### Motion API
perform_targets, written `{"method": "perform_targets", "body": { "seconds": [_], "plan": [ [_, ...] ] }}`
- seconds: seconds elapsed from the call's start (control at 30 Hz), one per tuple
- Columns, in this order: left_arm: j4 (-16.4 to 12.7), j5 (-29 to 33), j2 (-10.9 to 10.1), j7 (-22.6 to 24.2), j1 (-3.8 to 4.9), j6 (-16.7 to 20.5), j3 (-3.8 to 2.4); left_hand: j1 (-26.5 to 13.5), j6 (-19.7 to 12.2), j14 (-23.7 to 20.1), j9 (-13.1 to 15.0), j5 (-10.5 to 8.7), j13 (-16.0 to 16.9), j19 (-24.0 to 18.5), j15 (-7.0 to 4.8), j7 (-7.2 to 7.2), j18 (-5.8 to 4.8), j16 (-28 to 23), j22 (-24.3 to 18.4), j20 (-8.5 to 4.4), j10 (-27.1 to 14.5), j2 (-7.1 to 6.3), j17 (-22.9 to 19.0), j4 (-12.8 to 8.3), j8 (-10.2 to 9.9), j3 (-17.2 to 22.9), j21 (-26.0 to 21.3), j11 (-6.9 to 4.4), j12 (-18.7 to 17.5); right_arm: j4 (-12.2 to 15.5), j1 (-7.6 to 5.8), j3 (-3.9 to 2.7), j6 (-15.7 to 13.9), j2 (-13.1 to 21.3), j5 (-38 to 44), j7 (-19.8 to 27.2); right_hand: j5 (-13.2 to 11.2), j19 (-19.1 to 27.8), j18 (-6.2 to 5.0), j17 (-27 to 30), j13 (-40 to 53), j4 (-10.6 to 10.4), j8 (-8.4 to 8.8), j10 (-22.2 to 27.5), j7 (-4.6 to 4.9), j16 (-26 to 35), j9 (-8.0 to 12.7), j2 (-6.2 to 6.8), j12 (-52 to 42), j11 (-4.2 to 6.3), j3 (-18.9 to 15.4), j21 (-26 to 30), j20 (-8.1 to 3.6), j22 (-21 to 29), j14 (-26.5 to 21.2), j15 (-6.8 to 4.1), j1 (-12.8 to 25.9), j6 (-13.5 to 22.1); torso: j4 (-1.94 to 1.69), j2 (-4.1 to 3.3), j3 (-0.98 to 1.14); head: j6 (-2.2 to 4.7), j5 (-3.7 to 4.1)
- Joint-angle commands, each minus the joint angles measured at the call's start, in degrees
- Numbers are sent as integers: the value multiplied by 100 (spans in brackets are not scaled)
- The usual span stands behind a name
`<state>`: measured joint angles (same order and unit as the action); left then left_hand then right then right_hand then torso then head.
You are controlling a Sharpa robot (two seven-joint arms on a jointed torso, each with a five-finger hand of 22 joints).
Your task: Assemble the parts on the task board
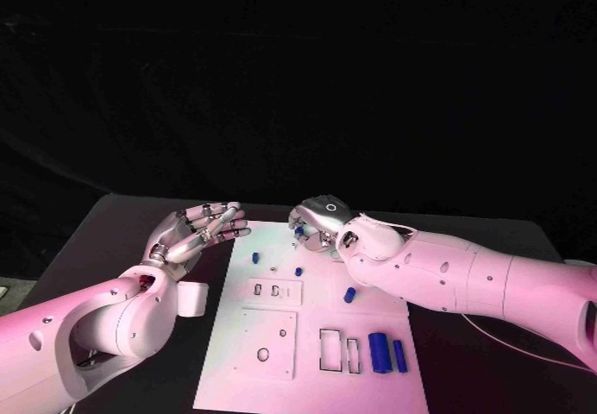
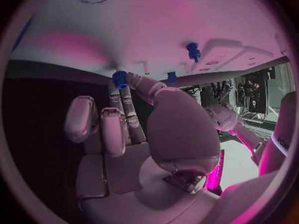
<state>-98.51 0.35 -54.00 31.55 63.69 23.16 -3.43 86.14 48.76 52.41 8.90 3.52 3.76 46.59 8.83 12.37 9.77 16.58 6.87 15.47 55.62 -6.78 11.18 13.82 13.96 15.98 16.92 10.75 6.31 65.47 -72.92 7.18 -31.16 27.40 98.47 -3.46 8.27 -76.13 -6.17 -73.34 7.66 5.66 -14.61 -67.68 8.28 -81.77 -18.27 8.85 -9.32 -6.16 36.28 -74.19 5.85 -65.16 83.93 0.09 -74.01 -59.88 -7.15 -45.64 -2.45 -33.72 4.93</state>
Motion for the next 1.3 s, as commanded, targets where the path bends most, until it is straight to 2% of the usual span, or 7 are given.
{"method": "perform_targets", "body": {
  "seconds": [0.03, 0.37, 0.47, 0.57, 0.7, 1.07, 1.3],
  "plan": [
    [-9, 10, 12, 19, 11, -104, -5, -5, 1, -40, -8, -24, -7, 53, 11, 169, 80, -31, -5, -2, -4, -36, 8, -1, -38, 28, 29, 44, -34, -8, 23, 3, 137, -1, 90, -7, -29, 16, 99, 6, 190, 5, -20, -202, 14, -27, -9, -34, -7, 195, 21, -26, -11, 6, 302, -31, -67, 14, 6, -2, 2, -14, -10],
    [-2, 10, 10, 11, 12, -103, -5, -5, 1, -40, -8, -24, -7, 53, 11, 169, 80, -31, -5, -2, -4, -36, 8, -1, -38, 28, 29, 44, -34, -37, 38, 4, 103, 16, 73, -6, -44, 34, 95, 12, 195, -12, -12, -180, 18, -28, -22, -25, 3, 190, 19, -19, -6, 14, 298, -25, -31, 35, 15, -9, 5, 5, -10],
    [0, 10, 10, 10, 13, -103, -5, -4, 0, -43, -9, -25, -7, 55, 13, 169, 80, -36, -7, -2, -6, -38, 8, -3, -41, 31, 28, 45, -41, -56, 39, 4, 82, 7, 32, 25, -62, 133, 73, 85, 140, -50, 101, 62, 101, 2, -3, 13, 142, 112, 67, 67, 27, 134, 274, 37, 47, 237, 13, -7, 3, 11, -4],
    [1, 10, 10, 9, 13, -101, -5, -4, 0, -43, -9, -25, -7, 55, 13, 169, 80, -36, -7, -2, -6, -38, 8, -3, -41, 31, 28, 45, -41, -75, 39, 4, 83, -1, 4, 50, -211, 555, -32, 598, -61, -81, 378, 731, 307, 279, 91, 186, 522, -109, 119, 505, 147, 759, 118, 208, 178, 681, 7, -9, -3, 17, -1],
    [2, 10, 6, 11, 15, -95, -5, -4, -3, -49, -11, -25, -7, 57, 14, 170, 79, -42, -10, -2, -10, -41, 8, -5, -44, 34, 26, 47, -48, -96, 37, 4, 172, -3, -18, 73, -248, 1174, -250, 1456, -293, -92, 607, 1341, 335, 827, 175, 296, 545, -202, -133, 1281, 281, 1721, -162, 287, 178, 1001, 5, -12, -3, 5, 14],
    [39, 10, 10, 7, 29, -86, -5, -7, -5, -55, -12, -25, -7, 58, 17, 172, 79, -48, -12, -2, -12, -42, 7, -5, -46, 35, 25, 48, -54, 56, 35, 0, 119, 168, -173, 144, -187, 1047, -230, 1367, -344, -130, 608, 1276, 347, 773, 173, 242, 463, -201, -267, 1268, 288, 1637, -88, 286, 141, 930, 8, -13, 1, 11, 6],
    [69, 10, -5, 3, 32, -80, -4, -15, -7, -65, -13, -25, -7, 60, 20, 175, 78, -58, -15, -2, -15, -44, 6, -2, -50, 37, 23, 51, -64, 663, -58, -80, -103, 767, -483, 148, -71, 809, -175, 1107, -348, -194, 578, 986, 356, 585, 164, 214, 298, -177, -290, 1088, 276, 1362, 25, 270, 172, 773, 28, -1, 1, 69, 63]
  ]
}}
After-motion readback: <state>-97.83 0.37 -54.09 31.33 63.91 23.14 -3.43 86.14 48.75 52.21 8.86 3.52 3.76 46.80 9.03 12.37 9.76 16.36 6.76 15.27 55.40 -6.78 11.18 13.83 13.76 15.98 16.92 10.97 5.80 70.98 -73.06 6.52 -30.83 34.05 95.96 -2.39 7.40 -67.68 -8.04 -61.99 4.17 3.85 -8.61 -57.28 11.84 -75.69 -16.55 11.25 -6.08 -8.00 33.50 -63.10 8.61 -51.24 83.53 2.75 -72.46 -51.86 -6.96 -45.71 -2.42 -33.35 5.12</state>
